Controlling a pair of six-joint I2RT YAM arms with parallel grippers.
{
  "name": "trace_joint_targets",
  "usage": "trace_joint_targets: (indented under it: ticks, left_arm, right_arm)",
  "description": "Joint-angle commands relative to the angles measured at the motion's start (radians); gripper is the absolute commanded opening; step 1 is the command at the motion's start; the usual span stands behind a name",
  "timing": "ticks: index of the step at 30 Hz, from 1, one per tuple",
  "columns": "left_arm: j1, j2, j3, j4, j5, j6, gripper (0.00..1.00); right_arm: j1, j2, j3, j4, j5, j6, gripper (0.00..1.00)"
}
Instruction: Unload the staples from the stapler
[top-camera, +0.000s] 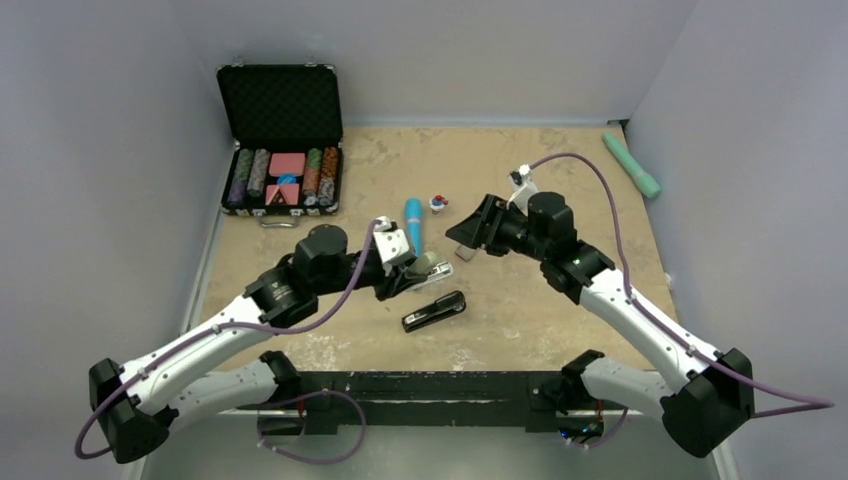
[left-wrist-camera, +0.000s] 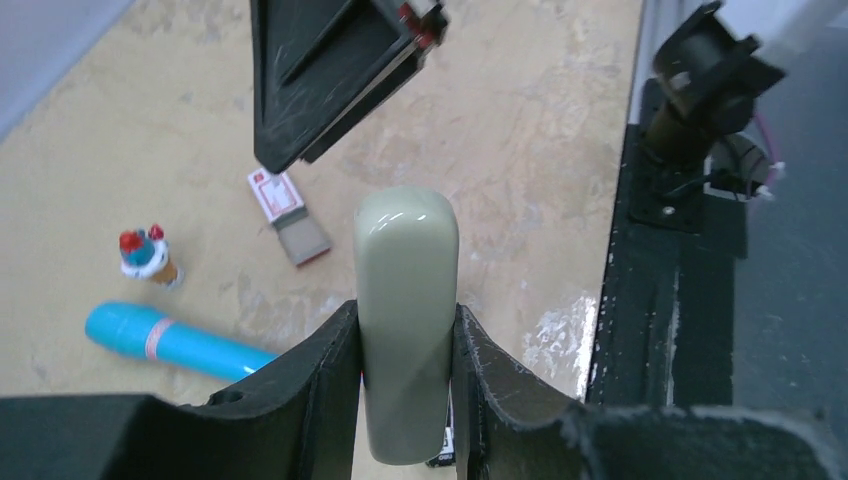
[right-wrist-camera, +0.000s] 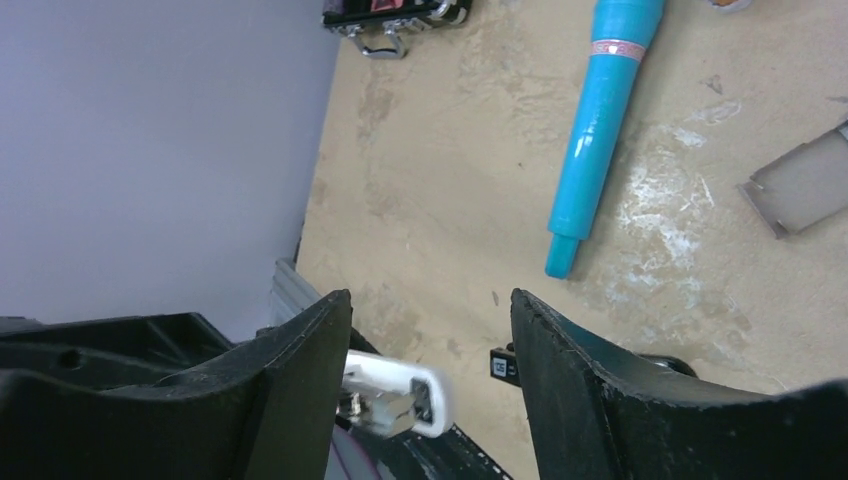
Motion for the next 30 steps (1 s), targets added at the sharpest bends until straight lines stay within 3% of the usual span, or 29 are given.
trace_joint_targets:
  ticks: [1,6,11,16,21,30]
  left_arm:
    - [0.025,-0.103,-0.019,0.127,0.219,0.111,0.0]
    - [0.113,-0.034,0.043,0.077,0.332,0.084,0.0]
    - [0.145,0.008,0.058,0.188,0.435,0.024,0.0]
    - [0.158,0.075,0.139,0.245,0.406,-0.009,0.0]
    - [0.176,0.152,0.284,0.142,0.391,-0.01,0.0]
    - [0.193,0.12,0.269,0.151,0.371,-0.018,0.0]
  right_arm:
    - [-0.013,-0.035,0.05,0.012,-0.104,-0.03,0.65]
    - [-0.091,-0.106,-0.001,0.038,-0.219,-0.056,0.7]
    - [-0.123,-0.115,-0.047,0.104,-0.357,-0.068,0.7]
    - [-0.123,-0.114,-0.064,0.121,-0.375,-0.071,0.7]
    - [-0.124,-0.09,-0.073,0.152,-0.378,-0.054,0.71]
    - [-0.127,-0.072,-0.078,0.255,-0.416,0.031,0.65]
